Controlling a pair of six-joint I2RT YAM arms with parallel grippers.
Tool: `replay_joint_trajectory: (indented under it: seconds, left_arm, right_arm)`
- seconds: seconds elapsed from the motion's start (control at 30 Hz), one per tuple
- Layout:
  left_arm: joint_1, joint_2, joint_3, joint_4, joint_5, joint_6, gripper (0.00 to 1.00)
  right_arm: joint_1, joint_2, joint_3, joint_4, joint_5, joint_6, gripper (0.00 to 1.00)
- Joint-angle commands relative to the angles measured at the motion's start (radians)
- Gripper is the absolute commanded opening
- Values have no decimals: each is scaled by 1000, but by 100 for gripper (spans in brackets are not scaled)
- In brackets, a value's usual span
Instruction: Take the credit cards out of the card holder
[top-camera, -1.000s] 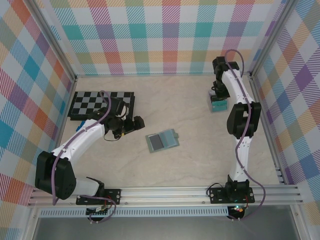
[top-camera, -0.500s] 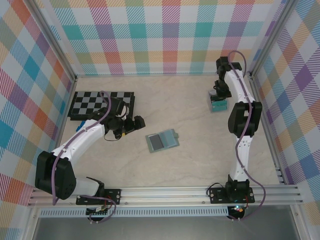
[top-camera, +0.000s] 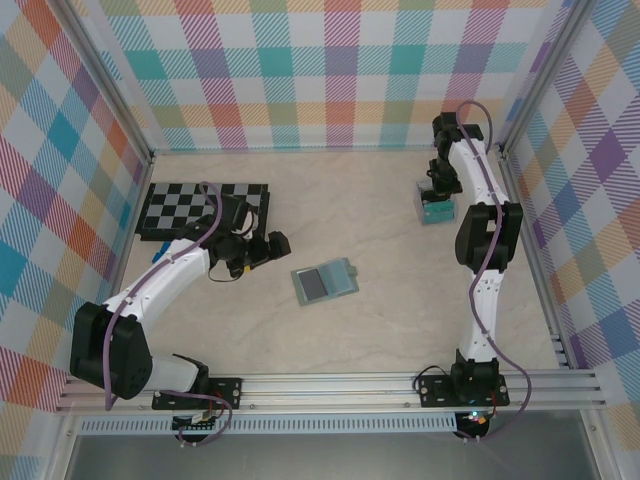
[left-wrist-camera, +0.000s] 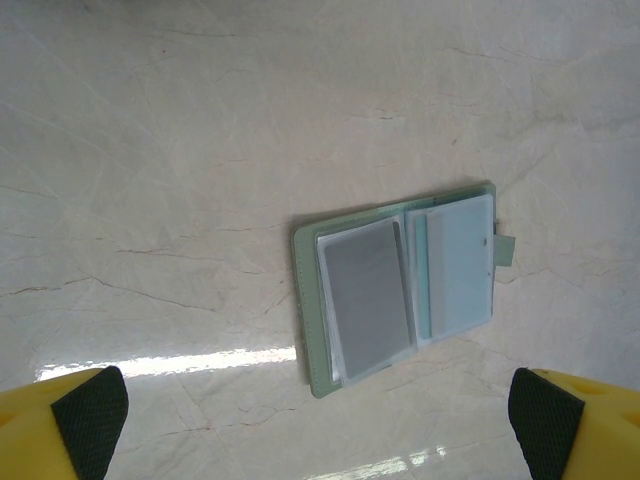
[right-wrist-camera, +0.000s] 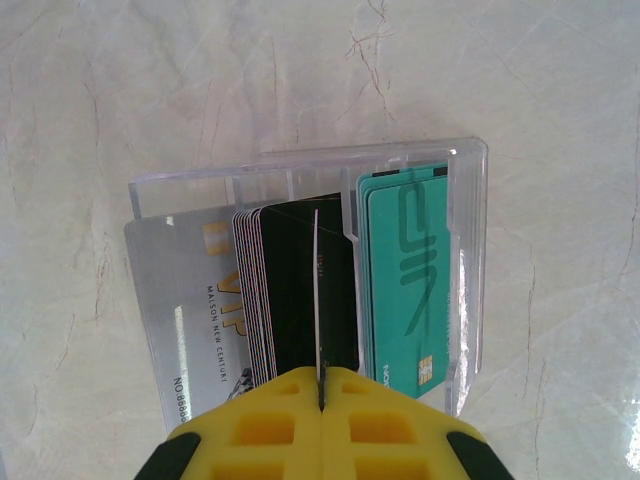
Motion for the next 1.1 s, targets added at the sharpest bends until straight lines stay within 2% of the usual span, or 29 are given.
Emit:
replay_joint_trajectory:
  seconds: [0.0, 0.13, 0.37, 0.73, 0.93, 1.07]
  left_arm:
    - [-1, 0, -10, -5, 12, -6, 100]
    - [-1, -2, -11, -7, 12, -5, 100]
    - [-1, -1, -10, -8, 11, -4, 100]
    - [-1, 4, -10, 3, 20, -12, 100]
    - [-4, 22, -28, 55, 56, -62, 100]
    - [-17, 50, -35, 91, 78, -92, 100]
  right_arm:
    - [-6, 32, 34, -18, 9, 15, 0]
    - [-7, 46, 46, -15, 5, 6, 0]
    - [-10, 51, 49, 16, -14, -34, 22]
    - [-6, -41, 28, 67, -75, -248, 38]
    - [32, -246, -281, 297, -224, -487, 42]
    - [89, -395, -496, 398, -288, -616, 49]
